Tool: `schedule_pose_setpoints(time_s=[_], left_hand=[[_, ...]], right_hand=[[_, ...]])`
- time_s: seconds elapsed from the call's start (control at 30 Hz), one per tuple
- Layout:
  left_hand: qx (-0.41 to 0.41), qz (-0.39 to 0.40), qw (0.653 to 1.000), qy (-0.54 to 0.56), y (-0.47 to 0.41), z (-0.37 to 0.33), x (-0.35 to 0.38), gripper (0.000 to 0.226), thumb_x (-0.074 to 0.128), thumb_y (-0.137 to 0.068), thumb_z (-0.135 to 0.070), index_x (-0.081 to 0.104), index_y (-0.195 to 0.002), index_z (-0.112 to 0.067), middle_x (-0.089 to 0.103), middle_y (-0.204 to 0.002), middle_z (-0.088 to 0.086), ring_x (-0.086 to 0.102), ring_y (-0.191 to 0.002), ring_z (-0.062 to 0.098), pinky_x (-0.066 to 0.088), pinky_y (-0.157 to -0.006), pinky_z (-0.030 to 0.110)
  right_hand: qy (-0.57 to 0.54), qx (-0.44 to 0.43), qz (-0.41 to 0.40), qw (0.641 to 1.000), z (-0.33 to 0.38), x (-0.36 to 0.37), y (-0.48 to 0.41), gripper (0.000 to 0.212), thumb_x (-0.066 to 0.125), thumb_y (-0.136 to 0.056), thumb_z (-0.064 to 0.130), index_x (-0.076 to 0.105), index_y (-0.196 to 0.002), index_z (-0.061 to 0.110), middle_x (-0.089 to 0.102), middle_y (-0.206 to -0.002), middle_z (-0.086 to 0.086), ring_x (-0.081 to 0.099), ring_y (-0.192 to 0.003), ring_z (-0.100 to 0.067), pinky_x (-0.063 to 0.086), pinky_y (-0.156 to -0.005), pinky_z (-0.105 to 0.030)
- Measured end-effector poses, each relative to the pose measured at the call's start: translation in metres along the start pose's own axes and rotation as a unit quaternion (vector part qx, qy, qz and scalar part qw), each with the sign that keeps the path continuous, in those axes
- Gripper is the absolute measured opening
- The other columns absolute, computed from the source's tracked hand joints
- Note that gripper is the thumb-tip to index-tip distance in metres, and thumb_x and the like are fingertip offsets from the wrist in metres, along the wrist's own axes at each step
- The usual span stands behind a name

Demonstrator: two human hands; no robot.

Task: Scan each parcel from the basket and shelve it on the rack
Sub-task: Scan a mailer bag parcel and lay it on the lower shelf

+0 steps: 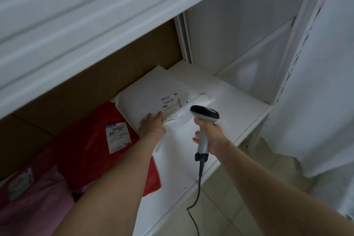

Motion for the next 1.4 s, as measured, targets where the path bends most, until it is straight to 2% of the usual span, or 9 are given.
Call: schedule_pose_setpoints(time_s=[0.1, 0.2, 0.3, 0.47, 0.57, 0.77, 0.93, 1.1, 1.4], left_hand=[[-0.024, 0.054, 0.998, 0.007, 0.006, 0.001, 0.005, 0.086, 0.068, -0.082, -0.040, 0.015, -0.148, -0.024, 0.021, -0.148, 0.012, 0.027, -0.135, 0.035, 0.034, -0.108, 0.046], [-0.027, 0.072, 0.997, 0.032, 0.015, -0.008, 0.000, 0.097, 0.071, -0.079, -0.044, 0.011, -0.149, -0.018, 0.013, -0.153, 0.014, 0.018, -0.141, 0.033, 0.030, -0.112, 0.045], [-0.008, 0.051, 0.998, 0.038, 0.031, -0.033, -0.015, 0.086, 0.064, -0.085, -0.042, 0.013, -0.149, -0.014, 0.013, -0.152, 0.015, 0.021, -0.140, 0.031, 0.033, -0.109, 0.041], [0.057, 0.019, 0.997, 0.052, 0.074, -0.108, -0.036, 0.069, 0.057, -0.091, -0.027, 0.021, -0.150, -0.016, 0.017, -0.154, 0.011, 0.031, -0.137, 0.029, 0.039, -0.102, 0.038], [0.102, 0.050, 0.992, 0.047, 0.108, -0.163, -0.031, 0.064, 0.056, -0.092, -0.027, 0.027, -0.147, -0.016, 0.020, -0.152, 0.009, 0.036, -0.134, 0.027, 0.043, -0.096, 0.038], [0.204, 0.107, 0.973, 0.023, 0.184, -0.270, -0.013, 0.060, 0.054, -0.092, -0.025, 0.030, -0.146, -0.015, 0.023, -0.149, 0.010, 0.039, -0.130, 0.030, 0.042, -0.099, 0.040], [0.278, 0.147, 0.949, 0.006, 0.265, -0.359, 0.024, 0.061, 0.058, -0.092, -0.024, 0.032, -0.145, -0.012, 0.019, -0.153, 0.013, 0.034, -0.135, 0.032, 0.033, -0.108, 0.039], [0.334, 0.189, 0.923, -0.023, 0.343, -0.433, 0.083, 0.061, 0.060, -0.091, -0.024, 0.033, -0.145, -0.012, 0.021, -0.151, 0.013, 0.040, -0.132, 0.034, 0.036, -0.106, 0.038], [0.344, 0.272, 0.897, -0.042, 0.425, -0.514, 0.224, 0.057, 0.056, -0.090, -0.021, 0.036, -0.142, -0.008, 0.036, -0.140, 0.018, 0.046, -0.124, 0.034, 0.040, -0.100, 0.036]], right_hand=[[-0.012, -0.006, 0.006, 1.000, 0.003, -0.002, 0.010, 0.024, 0.074, -0.085, 0.018, 0.058, -0.101, 0.011, 0.056, -0.109, -0.013, 0.058, -0.110, -0.033, 0.056, -0.080, -0.040], [-0.018, -0.002, -0.010, 1.000, 0.011, -0.012, 0.025, 0.027, 0.073, -0.086, 0.020, 0.059, -0.106, 0.008, 0.058, -0.112, -0.010, 0.060, -0.108, -0.031, 0.053, -0.080, -0.040], [-0.030, 0.002, -0.029, 0.999, 0.020, -0.023, 0.049, 0.031, 0.074, -0.086, 0.022, 0.061, -0.110, 0.007, 0.062, -0.108, -0.009, 0.063, -0.094, -0.024, 0.051, -0.076, -0.036], [-0.106, 0.016, -0.061, 0.992, 0.032, -0.054, 0.105, 0.017, 0.072, -0.087, 0.022, 0.063, -0.095, 0.010, 0.062, -0.076, -0.005, 0.056, -0.064, -0.017, 0.045, -0.065, -0.030], [-0.156, 0.013, -0.103, 0.982, 0.035, -0.089, 0.144, 0.014, 0.071, -0.088, 0.021, 0.061, -0.086, 0.010, 0.056, -0.059, -0.003, 0.051, -0.049, -0.015, 0.044, -0.055, -0.027], [-0.250, 0.009, -0.189, 0.950, 0.021, -0.185, 0.224, 0.017, 0.072, -0.086, 0.022, 0.061, -0.084, 0.009, 0.053, -0.056, -0.003, 0.050, -0.047, -0.015, 0.043, -0.052, -0.027], [-0.326, 0.013, -0.251, 0.912, -0.010, -0.279, 0.284, 0.021, 0.069, -0.089, 0.025, 0.057, -0.080, 0.010, 0.050, -0.063, -0.003, 0.048, -0.055, -0.016, 0.042, -0.056, -0.030], [-0.386, 0.027, -0.294, 0.874, -0.047, -0.376, 0.330, 0.023, 0.070, -0.089, 0.025, 0.060, -0.076, 0.008, 0.053, -0.053, -0.002, 0.051, -0.046, -0.015, 0.046, -0.049, -0.028], [-0.404, 0.066, -0.356, 0.840, -0.123, -0.535, 0.374, 0.025, 0.068, -0.089, 0.029, 0.057, -0.077, 0.010, 0.049, -0.063, -0.003, 0.047, -0.055, -0.015, 0.041, -0.054, -0.027]])
Point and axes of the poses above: each hand's wrist, its own y-axis away from the middle knuckle, its own x-axis out of the palm, z = x × y, the point moved 10 cm from there along -y, towards the middle knuckle
